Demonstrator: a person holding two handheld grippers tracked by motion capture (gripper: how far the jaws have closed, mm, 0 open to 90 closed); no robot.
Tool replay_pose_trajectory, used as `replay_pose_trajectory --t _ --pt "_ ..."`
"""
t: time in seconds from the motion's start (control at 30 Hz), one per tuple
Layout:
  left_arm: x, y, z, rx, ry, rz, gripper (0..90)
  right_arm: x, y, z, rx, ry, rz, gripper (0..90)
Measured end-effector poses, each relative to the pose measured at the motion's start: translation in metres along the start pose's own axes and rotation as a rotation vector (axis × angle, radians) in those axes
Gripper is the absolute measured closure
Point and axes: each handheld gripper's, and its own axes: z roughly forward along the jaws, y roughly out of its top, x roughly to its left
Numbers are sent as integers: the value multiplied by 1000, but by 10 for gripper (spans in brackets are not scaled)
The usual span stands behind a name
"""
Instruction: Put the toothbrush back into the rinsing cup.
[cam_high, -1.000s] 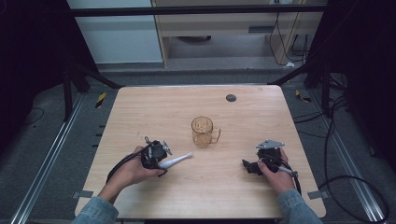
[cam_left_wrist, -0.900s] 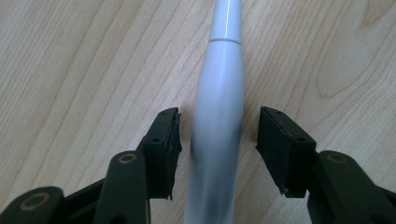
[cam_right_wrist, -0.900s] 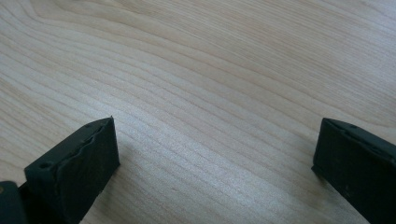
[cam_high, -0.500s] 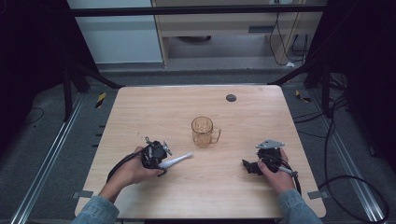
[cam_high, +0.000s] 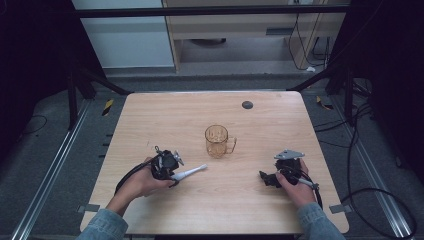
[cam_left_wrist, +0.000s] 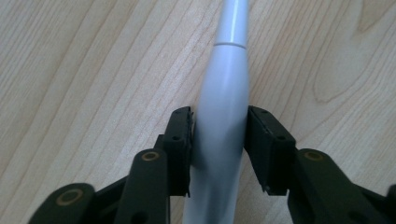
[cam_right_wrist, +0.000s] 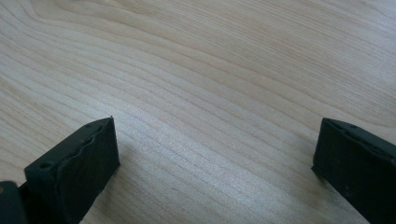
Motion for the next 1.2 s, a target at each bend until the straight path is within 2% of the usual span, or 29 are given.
replay_pose_trajectory --t 0.17,0.23,0.53,0.8,0.9,1.07,1.2 --pt "1 -1 0 -7 -5 -14 658 0 0 0 0 0 1 3" --pt "1 -1 -1 -7 6 -13 660 0 0 0 0 -1 0 3" --pt "-4 1 -18 -86 36 -21 663 0 0 0 0 0 1 3" --pt "-2 1 -30 -129 60 -36 664 0 0 0 0 0 1 3" --pt "0 1 -38 -164 72 -48 663 0 0 0 1 1 2 3" --pt "0 2 -44 -176 83 -45 664 0 0 0 0 1 3 3" --pt "2 6 -53 -215 101 -54 663 0 0 0 0 0 2 3"
